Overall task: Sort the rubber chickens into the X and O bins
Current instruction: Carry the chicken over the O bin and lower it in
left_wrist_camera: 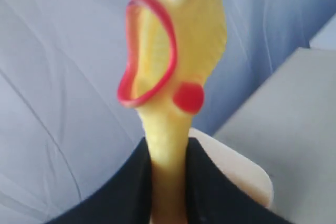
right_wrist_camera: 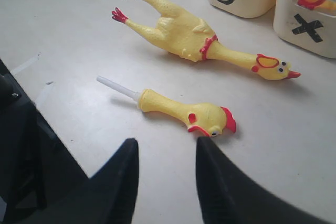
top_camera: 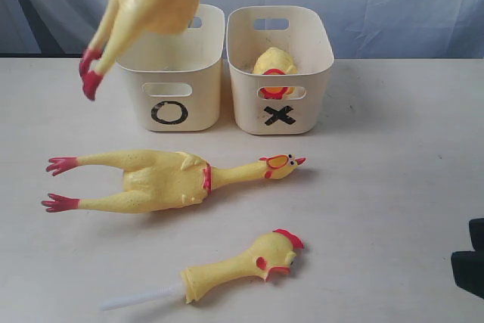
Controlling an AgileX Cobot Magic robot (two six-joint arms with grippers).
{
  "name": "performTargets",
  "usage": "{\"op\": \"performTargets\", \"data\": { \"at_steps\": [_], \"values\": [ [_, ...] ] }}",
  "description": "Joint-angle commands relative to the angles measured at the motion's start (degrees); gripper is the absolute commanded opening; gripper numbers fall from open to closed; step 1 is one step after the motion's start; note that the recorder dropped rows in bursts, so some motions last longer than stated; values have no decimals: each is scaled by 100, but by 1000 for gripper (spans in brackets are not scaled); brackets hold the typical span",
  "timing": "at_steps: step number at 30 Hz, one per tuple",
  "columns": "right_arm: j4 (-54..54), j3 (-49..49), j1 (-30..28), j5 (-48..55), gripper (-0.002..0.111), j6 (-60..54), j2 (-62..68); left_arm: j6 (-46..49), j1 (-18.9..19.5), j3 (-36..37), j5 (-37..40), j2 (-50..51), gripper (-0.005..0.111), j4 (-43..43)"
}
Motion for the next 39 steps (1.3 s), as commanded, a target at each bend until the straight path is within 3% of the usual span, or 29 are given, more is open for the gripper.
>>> {"op": "performTargets", "data": {
  "at_steps": [1, 10, 15, 25, 30, 35, 39],
  "values": [
    [-9, 31, 6, -38, 35, -12, -37, -32, 633, -38, -1063, -467, 0, -489],
    [-9, 31, 6, -38, 35, -12, -37, -32, 2277, -38, -2404, -593, 0, -2188],
    [-9, 31, 6, -38, 35, -12, -37, -56, 2863, -38, -2971, -264, 0, -3544],
    [-9, 31, 6, -38, 35, -12, -37, -858, 2997, -38, -4051, 750, 0, -3715],
    [-9, 31, 6, -38, 35, -12, -37, -2021, 3018, -38, -4597, 1160, 0, -3076],
    [-9, 31, 6, -38, 35, -12, -37, -3221, 3065, -38, -5014, 1578, 0, -1823],
    [-9, 31, 6, -38, 35, -12, -37, -3568, 3122, -38, -5150, 1869, 0, -1714]
  ]
}}
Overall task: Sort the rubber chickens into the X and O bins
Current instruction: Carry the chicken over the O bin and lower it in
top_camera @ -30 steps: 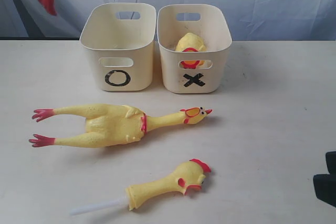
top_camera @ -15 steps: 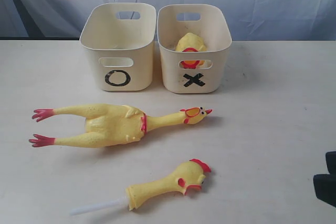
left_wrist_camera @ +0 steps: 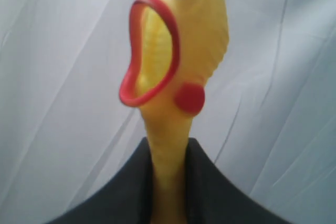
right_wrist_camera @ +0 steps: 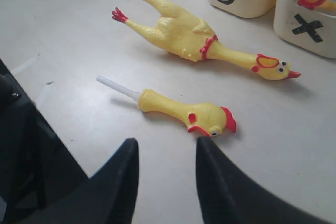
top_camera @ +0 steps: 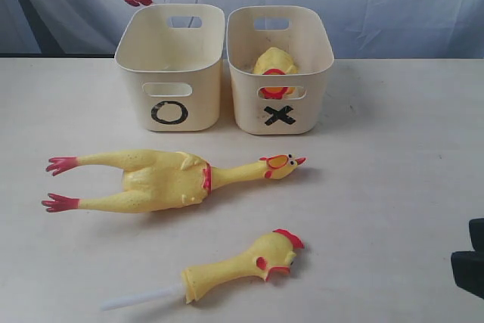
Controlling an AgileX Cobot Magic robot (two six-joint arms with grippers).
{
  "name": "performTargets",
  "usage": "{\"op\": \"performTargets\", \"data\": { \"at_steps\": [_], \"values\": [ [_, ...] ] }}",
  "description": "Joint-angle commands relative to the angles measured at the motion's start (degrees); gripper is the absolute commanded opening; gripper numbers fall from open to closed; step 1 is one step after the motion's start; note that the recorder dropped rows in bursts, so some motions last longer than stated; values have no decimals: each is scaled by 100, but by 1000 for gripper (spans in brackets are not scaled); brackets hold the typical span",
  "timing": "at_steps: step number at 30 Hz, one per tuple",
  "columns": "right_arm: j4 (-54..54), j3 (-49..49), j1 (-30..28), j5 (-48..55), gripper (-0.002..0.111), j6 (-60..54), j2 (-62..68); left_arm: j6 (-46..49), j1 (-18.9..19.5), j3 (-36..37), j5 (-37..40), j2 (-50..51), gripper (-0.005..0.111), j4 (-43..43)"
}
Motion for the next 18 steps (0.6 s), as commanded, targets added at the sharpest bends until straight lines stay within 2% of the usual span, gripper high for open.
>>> {"op": "performTargets", "data": {
  "at_steps": [1, 6, 13, 18],
  "values": [
    [-9, 31, 6, -38, 35, -12, -37, -504, 97, -38, -397, 282, 0, 214],
    [-9, 31, 6, -38, 35, -12, -37, -556, 143, -38, -509, 572, 0, 333],
    [-9, 31, 6, -38, 35, -12, -37, -1698, 143, -38, -754, 974, 0, 1315],
    [-9, 31, 6, -38, 35, -12, -37, -2178, 120, -38, -729, 1210, 0, 1846]
  ]
}}
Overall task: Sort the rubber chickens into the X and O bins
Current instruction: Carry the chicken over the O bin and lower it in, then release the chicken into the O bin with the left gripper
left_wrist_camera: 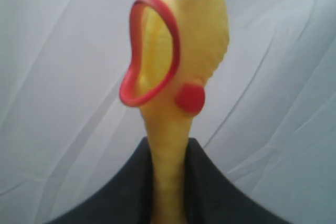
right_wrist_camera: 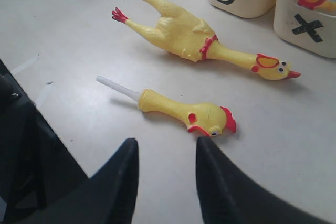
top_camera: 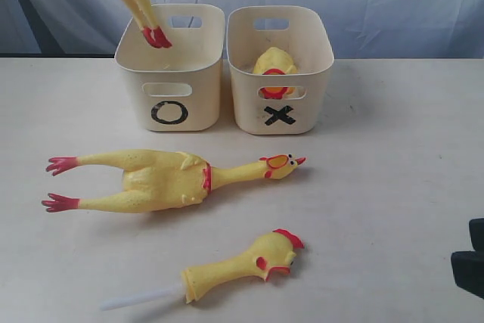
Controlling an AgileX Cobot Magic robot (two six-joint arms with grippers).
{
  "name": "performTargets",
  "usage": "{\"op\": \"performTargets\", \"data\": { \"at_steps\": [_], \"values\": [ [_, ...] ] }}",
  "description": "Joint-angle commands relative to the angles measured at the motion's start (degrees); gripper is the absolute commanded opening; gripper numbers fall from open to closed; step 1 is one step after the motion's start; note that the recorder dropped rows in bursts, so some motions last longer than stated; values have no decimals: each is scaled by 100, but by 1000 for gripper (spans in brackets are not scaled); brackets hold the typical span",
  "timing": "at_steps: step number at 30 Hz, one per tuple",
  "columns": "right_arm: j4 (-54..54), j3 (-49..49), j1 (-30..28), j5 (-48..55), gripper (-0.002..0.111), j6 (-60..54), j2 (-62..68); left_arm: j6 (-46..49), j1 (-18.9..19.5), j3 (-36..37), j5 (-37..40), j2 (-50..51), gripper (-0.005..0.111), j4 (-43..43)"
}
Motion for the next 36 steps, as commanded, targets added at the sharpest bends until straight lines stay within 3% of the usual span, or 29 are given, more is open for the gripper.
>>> {"op": "performTargets", "data": {
  "at_steps": [1, 12, 24, 36],
  "values": [
    [-9, 31, 6, -38, 35, -12, -37, -503, -23, -38, -193, 164, 0, 561],
    [-9, 31, 6, -38, 35, -12, -37, -2039, -58, -38, -194, 502, 0, 1547],
    [-9, 31, 6, -38, 35, -12, -37, -2055, -376, -38, 110, 814, 0, 1861],
    [-9, 31, 6, -38, 35, -12, -37, -2104, -423, -38, 474, 1037, 0, 1520]
  ]
}}
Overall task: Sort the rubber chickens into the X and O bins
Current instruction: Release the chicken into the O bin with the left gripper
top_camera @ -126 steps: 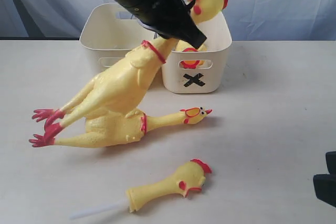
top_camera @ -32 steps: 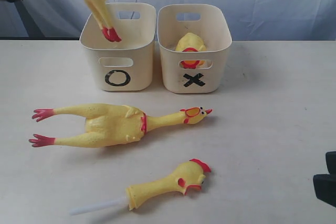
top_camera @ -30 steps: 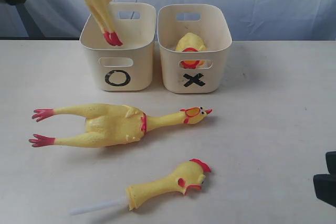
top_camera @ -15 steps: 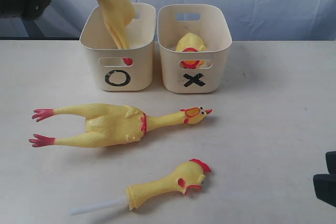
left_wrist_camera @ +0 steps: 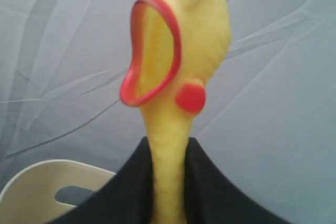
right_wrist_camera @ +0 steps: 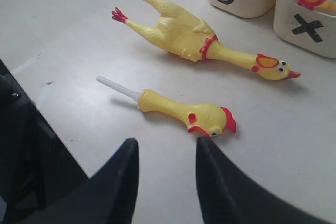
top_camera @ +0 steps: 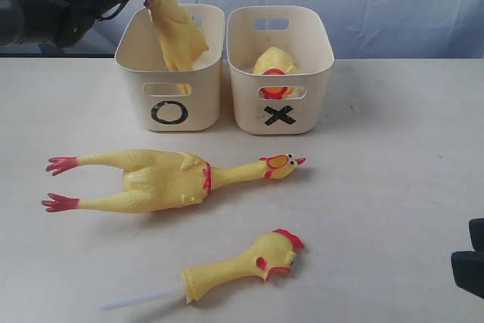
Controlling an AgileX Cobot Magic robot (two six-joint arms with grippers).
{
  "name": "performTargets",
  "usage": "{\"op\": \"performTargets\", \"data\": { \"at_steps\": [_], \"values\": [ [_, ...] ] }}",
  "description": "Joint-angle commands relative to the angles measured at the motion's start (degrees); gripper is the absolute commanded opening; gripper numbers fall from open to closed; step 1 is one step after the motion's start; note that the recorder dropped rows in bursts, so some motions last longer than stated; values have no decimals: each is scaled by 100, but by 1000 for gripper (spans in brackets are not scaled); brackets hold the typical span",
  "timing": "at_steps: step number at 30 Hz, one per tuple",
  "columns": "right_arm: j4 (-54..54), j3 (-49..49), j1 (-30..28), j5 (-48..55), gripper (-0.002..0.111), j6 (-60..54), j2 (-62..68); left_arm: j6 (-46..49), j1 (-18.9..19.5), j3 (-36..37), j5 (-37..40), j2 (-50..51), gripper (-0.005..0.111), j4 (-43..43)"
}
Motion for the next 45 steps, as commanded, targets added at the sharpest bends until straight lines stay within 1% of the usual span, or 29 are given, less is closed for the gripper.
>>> {"op": "performTargets", "data": {
  "at_steps": [1, 3, 7, 9, 12, 13, 15, 17, 20, 28, 32, 34, 36, 37, 40, 43, 44, 45],
  "values": [
    [-9, 31, 6, -38, 35, -12, -37, -169, -30, -38, 221, 0, 0, -118],
    [-9, 31, 6, -38, 35, -12, -37, -440, -30, -38, 371, 28, 0, -9],
    [-9, 31, 6, -38, 35, -12, -37, -501, -30, -38, 438, 28, 0, 384],
    [-9, 31, 6, -38, 35, -12, -37, -542, -30, -38, 443, 28, 4, 480],
    [-9, 31, 6, -38, 35, -12, -37, -594, -30, -38, 622, 28, 25, 497],
    [-9, 31, 6, -38, 35, -12, -37, -594, -30, -38, 650, 28, 37, 497],
    [-9, 31, 6, -38, 35, -12, -37, -594, -30, -38, 661, 28, 47, 497],
    [-9, 31, 6, -38, 35, -12, -37, -594, -30, -38, 783, 28, 55, 497],
    [-9, 31, 6, -38, 35, -12, -37, -594, -30, -38, 947, 28, 58, 497],
    [-9, 31, 6, -38, 35, -12, -37, -594, -30, -38, 1015, 28, 58, 497],
    [-9, 31, 6, -38, 35, -12, -37, -594, -20, -38, 1016, -139, 58, 570],
    [-9, 31, 6, -38, 35, -12, -37, -594, -20, -38, 1084, -307, 58, 952],
    [-9, 31, 6, -38, 35, -12, -37, -594, -20, -38, 1300, -533, 55, 1475],
    [-9, 31, 6, -38, 35, -12, -37, -594, -20, -38, 1584, -689, 46, 1737],
    [-9, 31, 6, -38, 35, -12, -37, -594, -20, -38, 2252, -936, 25, 2104],
    [-9, 31, 6, -38, 35, -12, -37, -557, -20, -38, 3009, -1177, 7, 2565],
    [-9, 31, 6, -38, 35, -12, -37, -465, -20, -38, 3251, -1256, 2, 2676],
    [-9, 31, 6, -38, 35, -12, -37, -297, -20, -38, 3458, -1332, 0, 2756]
  ]
}}
